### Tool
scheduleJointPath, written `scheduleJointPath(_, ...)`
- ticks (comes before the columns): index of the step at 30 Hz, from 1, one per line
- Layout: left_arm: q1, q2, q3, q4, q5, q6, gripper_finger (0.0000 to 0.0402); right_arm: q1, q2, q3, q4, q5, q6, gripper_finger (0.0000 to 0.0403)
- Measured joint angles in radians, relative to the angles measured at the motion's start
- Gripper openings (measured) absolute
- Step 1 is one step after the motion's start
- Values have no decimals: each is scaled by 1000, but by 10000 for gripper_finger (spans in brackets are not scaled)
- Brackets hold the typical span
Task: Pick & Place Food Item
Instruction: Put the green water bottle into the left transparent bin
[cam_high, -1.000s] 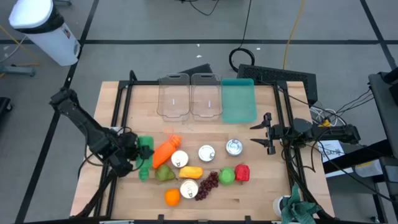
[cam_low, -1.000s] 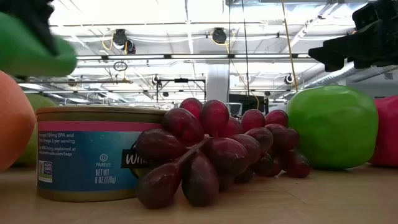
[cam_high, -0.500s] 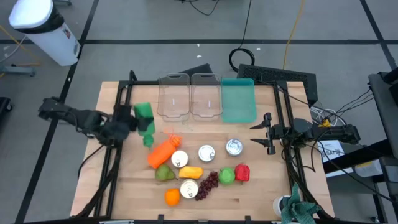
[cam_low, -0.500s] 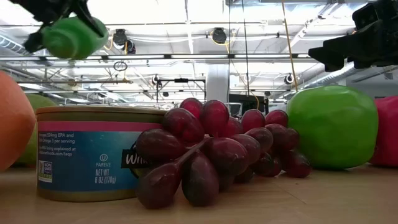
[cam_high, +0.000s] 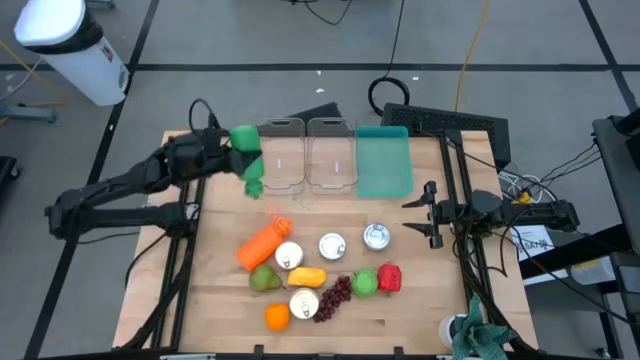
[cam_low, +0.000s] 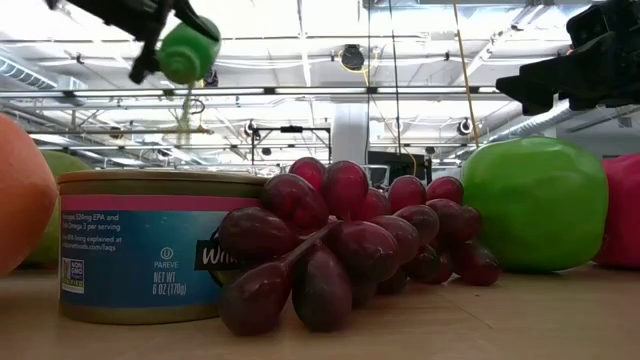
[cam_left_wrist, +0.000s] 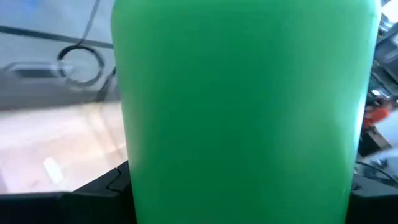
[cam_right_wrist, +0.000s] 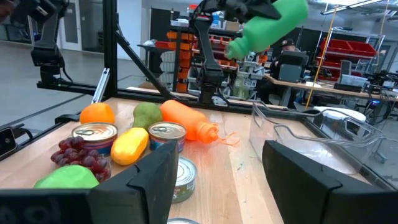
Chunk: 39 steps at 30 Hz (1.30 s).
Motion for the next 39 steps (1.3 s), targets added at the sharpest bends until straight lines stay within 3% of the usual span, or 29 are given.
scheduleJointPath(5,130,82,0,126,159,118,285,0,0,0,0,0,0,219)
scheduleJointPath(9,227,149,9,172,203,165,285,0,0,0,0,0,0,219)
scheduleJointPath(16,349,360,238,-26,319,256,285,0,0,0,0,0,0,219)
scheduleJointPath(20,346,502,342,-153,225,297,285,0,0,0,0,0,0,219)
scheduleJointPath(26,340,669,375,-181,134,298,285,0,0,0,0,0,0,219)
scheduleJointPath(33,358,777,375,-233,113,242,285,0,0,0,0,0,0,219)
scheduleJointPath(39,360,806,375,-288,9,238,285,0,0,0,0,0,0,219)
